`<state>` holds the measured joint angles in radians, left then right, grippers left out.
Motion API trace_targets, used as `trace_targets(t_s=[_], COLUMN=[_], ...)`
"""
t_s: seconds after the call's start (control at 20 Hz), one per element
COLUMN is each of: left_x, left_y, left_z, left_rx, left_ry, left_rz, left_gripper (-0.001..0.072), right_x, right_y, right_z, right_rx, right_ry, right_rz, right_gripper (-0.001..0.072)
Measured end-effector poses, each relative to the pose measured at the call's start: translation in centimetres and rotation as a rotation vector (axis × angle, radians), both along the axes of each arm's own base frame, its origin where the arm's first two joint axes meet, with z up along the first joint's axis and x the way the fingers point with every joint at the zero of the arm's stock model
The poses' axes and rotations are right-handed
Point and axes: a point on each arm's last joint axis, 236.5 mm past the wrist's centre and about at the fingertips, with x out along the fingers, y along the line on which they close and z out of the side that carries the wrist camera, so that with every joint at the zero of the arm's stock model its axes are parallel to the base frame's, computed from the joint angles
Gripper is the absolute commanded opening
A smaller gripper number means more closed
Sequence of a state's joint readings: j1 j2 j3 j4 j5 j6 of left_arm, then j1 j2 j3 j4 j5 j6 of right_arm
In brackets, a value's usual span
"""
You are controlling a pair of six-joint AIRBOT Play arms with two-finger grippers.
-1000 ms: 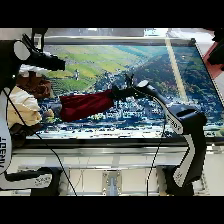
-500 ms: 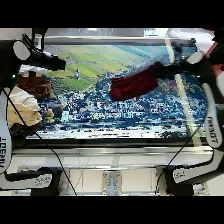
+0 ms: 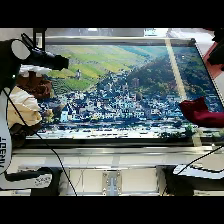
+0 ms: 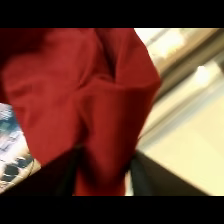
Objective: Fold the shirts.
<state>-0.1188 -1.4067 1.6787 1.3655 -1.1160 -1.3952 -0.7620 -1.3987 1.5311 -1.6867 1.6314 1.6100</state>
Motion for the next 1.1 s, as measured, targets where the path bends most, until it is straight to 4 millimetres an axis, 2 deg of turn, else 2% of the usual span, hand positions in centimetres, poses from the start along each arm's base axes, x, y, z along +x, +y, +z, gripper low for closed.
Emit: trace_targets(t_s=[0.15, 0.25, 0.35, 0.4, 0.5, 0.6, 0.65, 0.75, 0.9, 1.05, 1.1], left_x=[0.0, 0.0, 0.0, 0.0, 0.0, -0.2, -0.4, -1.3, -2.7, -3.3, -3.4], left_y=[-0.1, -0.1, -0.1, -0.2, -0.2, -0.2, -0.2, -0.3, -0.6, -0.7, -0.7], left_z=[0.0, 0.0, -0.1, -0.1, -0.3, -0.5, -0.7, -1.3, -2.2, -2.5, -2.6], left_rx=[-0.024, -0.032, -0.037, -0.043, -0.058, -0.069, -0.072, -0.078, -0.086, -0.088, -0.088], left_ry=[0.009, 0.012, 0.016, 0.020, 0.029, 0.045, 0.059, 0.112, 0.184, 0.215, 0.218], left_rz=[0.021, 0.029, 0.034, 0.041, 0.057, 0.071, 0.076, 0.078, 0.075, 0.072, 0.072], left_gripper=[0.0012, 0.0012, 0.0012, 0.0012, 0.0012, 0.0011, 0.0012, 0.0011, 0.0011, 0.0012, 0.0011], right_x=[-4.8, -6.0, -4.2, -1.9, 4.4, 10.7, 13.2, 16.7, 19.0, 19.1, 19.0], right_y=[-0.4, -0.4, 0.6, 1.7, 5.8, 11.4, 14.4, 20.1, 27.4, 33.1, 34.5], right_z=[-2.2, -2.5, -2.4, -2.2, -1.3, 0.7, 1.6, 2.4, 1.9, 0.7, 0.3], right_rx=[0.075, 0.096, 0.131, 0.167, 0.279, 0.381, 0.411, 0.430, 0.389, 0.305, 0.276], right_ry=[0.098, 0.115, 0.035, -0.050, -0.265, -0.470, -0.547, -0.631, -0.635, -0.575, -0.554], right_rz=[-0.093, -0.104, -0.081, -0.047, 0.085, 0.273, 0.371, 0.545, 0.779, 1.003, 1.064], right_gripper=[0.0469, 0.0469, 0.0468, 0.0468, 0.0467, 0.0468, 0.0468, 0.0468, 0.0468, 0.0467, 0.0467])
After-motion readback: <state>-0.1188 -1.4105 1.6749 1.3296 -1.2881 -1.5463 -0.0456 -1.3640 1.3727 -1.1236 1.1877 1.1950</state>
